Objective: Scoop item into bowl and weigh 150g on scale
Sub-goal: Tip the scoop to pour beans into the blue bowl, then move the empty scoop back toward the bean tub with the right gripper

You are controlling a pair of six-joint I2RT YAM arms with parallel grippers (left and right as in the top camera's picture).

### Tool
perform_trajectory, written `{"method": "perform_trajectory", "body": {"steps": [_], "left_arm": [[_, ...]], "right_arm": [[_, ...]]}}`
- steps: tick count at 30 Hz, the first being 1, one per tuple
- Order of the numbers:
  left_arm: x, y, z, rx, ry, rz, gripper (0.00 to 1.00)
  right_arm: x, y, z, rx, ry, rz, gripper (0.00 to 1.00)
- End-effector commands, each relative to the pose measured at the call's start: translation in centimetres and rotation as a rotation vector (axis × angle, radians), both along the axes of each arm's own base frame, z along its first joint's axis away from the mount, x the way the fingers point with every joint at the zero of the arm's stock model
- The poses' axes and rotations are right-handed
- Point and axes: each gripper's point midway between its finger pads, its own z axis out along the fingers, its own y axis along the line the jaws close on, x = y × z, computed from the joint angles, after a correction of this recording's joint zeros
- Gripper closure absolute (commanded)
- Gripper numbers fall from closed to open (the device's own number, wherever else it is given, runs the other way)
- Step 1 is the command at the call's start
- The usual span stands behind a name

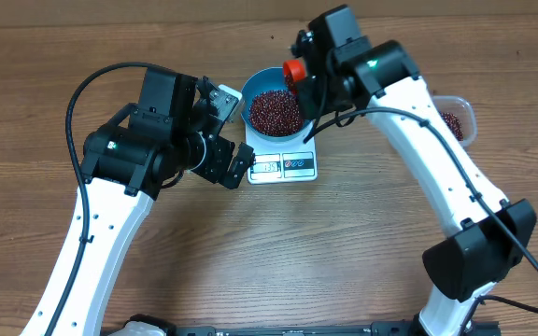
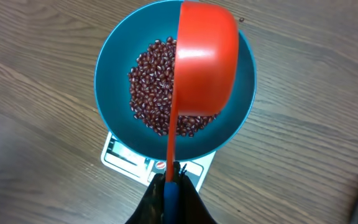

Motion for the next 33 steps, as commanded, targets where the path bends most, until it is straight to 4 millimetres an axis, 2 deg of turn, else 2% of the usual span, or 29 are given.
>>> {"method": "perform_trajectory", "body": {"steps": [1,10,19,25,30,33], "left_arm": [[0.0,-0.3,0.9,-0.007,-0.029,-0.023,0.0],[0.0,-0.3,0.9,-0.007,-0.029,-0.023,0.0],[0.0,-0.3,0.9,-0.007,-0.029,-0.024,0.01],[0.0,-0.3,0.9,-0.007,-0.029,-0.024,0.0],[0.0,-0.3,0.9,-0.007,-0.029,-0.024,0.0],[0.0,-0.3,0.9,-0.007,-0.029,-0.023,0.01]], "right_arm": [[0.4,-0.6,3.2,-0.065,-0.123,-0.035,0.96],[0.0,0.1,3.4,-0.16,-0.182,-0.036,0.96],[0.0,0.1,3.4,-0.156,-0.182,-0.035,0.96],[0.2,0.2,3.5,-0.095,-0.158,-0.027,0.97],[0.5,-1.1,5.3,0.059,-0.113,-0.028,0.96],[0.7,-2.7,7.0,0.151,-0.109,-0.045,0.96]]}}
